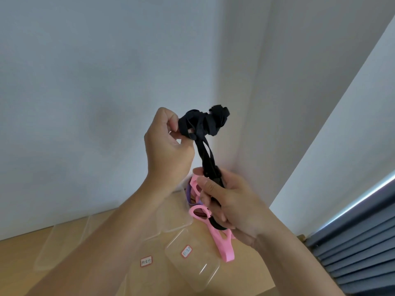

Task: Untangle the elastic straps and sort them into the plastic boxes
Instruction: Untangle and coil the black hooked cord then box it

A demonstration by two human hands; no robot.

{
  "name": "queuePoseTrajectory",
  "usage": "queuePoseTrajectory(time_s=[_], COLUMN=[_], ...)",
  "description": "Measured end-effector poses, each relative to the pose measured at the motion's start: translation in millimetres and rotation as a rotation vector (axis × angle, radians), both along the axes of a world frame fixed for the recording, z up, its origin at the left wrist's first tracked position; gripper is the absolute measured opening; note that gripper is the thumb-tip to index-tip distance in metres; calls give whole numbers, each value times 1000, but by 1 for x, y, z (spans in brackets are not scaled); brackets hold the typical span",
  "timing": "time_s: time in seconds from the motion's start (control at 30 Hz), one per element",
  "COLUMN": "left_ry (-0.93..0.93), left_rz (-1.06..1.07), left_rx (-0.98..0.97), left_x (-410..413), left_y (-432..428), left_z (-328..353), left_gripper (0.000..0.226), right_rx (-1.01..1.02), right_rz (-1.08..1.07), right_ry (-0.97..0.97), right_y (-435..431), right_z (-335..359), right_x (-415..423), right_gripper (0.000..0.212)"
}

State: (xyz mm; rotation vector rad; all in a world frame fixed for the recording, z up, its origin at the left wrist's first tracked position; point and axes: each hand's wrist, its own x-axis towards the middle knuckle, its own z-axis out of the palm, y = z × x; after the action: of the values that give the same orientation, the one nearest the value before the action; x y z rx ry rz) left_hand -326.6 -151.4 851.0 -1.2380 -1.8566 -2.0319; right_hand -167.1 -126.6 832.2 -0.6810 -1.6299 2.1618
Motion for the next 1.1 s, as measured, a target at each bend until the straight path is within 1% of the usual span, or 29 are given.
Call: queuePoseTrajectory(time_s=[0.07, 0.13, 0.17, 0.27, 0.3, 0.33, 0.37, 0.4, 0.43, 0.47, 0.5, 0.53, 0.6, 0.67, 0.73, 0.77, 0.8, 0.83, 0.87, 0.93, 0.97, 1.0, 1.1], left_ry=[66, 138, 152, 126, 101, 84, 84, 101, 126, 146, 160, 173, 195, 198, 209, 222, 233, 234, 228, 232, 240, 248, 243], left_rz=[8, 12, 12, -7, -21, -33, -39, -38, -31, -25, -22, -20, -24, -73, -139, -149, -151, -152, -157, -162, -160, -154, -108], left_rx=[-26, -46, -50, -60, -64, -68, -72, -77, -82, -87, -91, -95, -105, -102, -97, -93, -86, -78, -73, -68, -69, -71, -83], left_x=[-1, -1, -2, -7, -8, -7, -6, -5, -3, -3, -2, -2, -2, -1, 1, 2, 3, 4, 5, 7, 8, 8, 4], left_y=[-1, -1, 0, 2, 1, 1, -1, -2, -3, -4, -5, -6, -9, -12, -18, -21, -24, -27, -29, -31, -31, -31, -31], left_z=[-4, -7, -8, -11, -12, -14, -16, -18, -20, -21, -22, -22, -22, -21, -20, -19, -19, -18, -18, -16, -15, -14, -11], left_gripper=[45, 37, 36, 40, 41, 41, 41, 40, 40, 40, 41, 41, 41, 40, 40, 41, 42, 43, 42, 43, 44, 43, 40], right_rx=[39, 125, 190, 417, 482, 520, 533, 525, 549, 600, 646, 667, 620, 478, 296, 240, 213, 267, 408, 717, 807, 902, 1333], right_rz=[16, 10, -5, -26, -31, -46, -68, -88, -91, -89, -98, -90, -25, 112, 308, 358, 360, 296, 216, 148, 97, 36, -168], right_ry=[-61, -114, -142, -240, -260, -248, -220, -221, -227, -210, -184, -129, -66, -71, -130, -156, -148, -112, -84, -23, -4, -13, -185], right_y=[1, -1, -3, -12, -14, -16, -17, -17, -16, -17, -16, -16, -12, -6, -2, 0, 5, 10, 13, 17, 19, 22, 26], right_z=[4, 9, 9, 14, 15, 16, 16, 15, 14, 16, 17, 20, 28, 37, 43, 49, 51, 54, 58, 65, 64, 63, 57], right_x=[4, 7, 9, 14, 16, 17, 18, 19, 18, 18, 20, 20, 25, 24, 19, 20, 21, 24, 29, 41, 42, 41, 31], right_gripper=[22, 25, 26, 40, 39, 31, 16, 15, 40, 56, 60, 55, 35, 22, 24, 31, 26, 15, 14, 17, 19, 18, 18])
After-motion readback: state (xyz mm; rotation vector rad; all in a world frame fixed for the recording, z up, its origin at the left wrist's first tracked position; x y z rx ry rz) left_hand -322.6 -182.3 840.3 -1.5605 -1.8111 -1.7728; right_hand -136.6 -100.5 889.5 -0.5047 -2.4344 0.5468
